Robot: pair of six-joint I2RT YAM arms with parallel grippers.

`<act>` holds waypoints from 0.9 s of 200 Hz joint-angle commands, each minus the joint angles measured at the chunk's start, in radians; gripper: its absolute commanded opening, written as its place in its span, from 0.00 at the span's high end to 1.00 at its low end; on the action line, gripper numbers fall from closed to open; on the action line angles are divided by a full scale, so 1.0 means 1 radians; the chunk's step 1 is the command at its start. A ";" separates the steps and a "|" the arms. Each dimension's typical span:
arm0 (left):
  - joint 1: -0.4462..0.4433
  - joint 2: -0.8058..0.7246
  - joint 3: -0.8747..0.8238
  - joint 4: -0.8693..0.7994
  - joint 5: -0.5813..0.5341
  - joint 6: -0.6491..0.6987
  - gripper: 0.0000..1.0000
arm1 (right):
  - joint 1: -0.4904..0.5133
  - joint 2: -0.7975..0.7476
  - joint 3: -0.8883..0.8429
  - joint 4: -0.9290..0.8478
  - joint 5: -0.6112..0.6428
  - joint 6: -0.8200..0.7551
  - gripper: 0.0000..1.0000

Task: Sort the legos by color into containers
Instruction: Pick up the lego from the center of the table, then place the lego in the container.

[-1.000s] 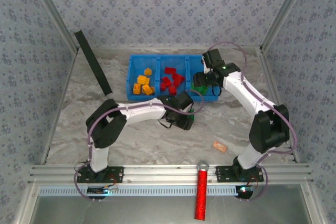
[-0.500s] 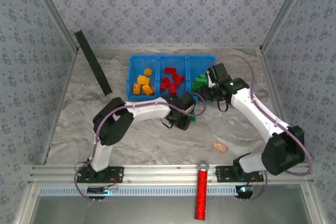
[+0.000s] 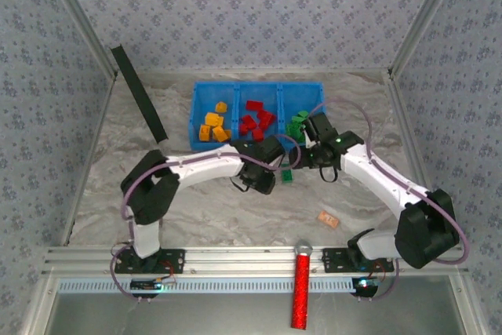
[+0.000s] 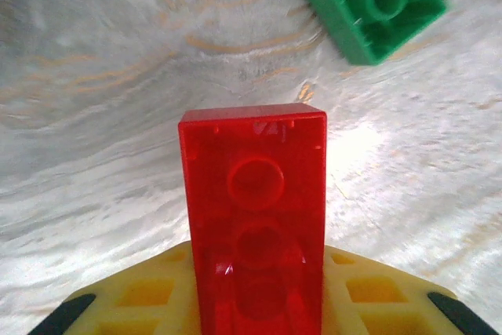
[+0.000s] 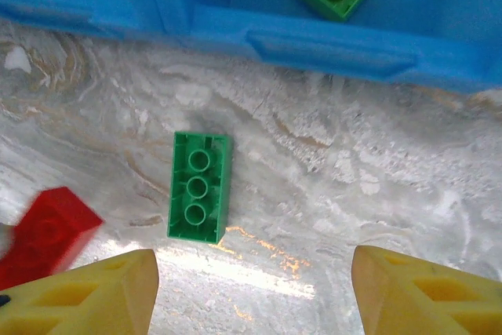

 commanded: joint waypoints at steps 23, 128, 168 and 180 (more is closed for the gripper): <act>0.082 -0.096 0.174 -0.051 -0.064 0.075 0.73 | 0.048 0.000 -0.055 0.050 0.010 0.057 0.32; 0.307 0.236 0.640 -0.017 -0.144 0.121 0.73 | 0.154 0.004 -0.112 0.063 0.084 0.102 0.32; 0.340 0.409 0.886 -0.081 -0.140 0.148 0.72 | 0.162 0.025 -0.096 0.074 0.102 0.089 0.32; 0.347 0.460 0.954 -0.105 -0.128 0.151 0.71 | 0.162 0.029 -0.093 0.075 0.105 0.087 0.31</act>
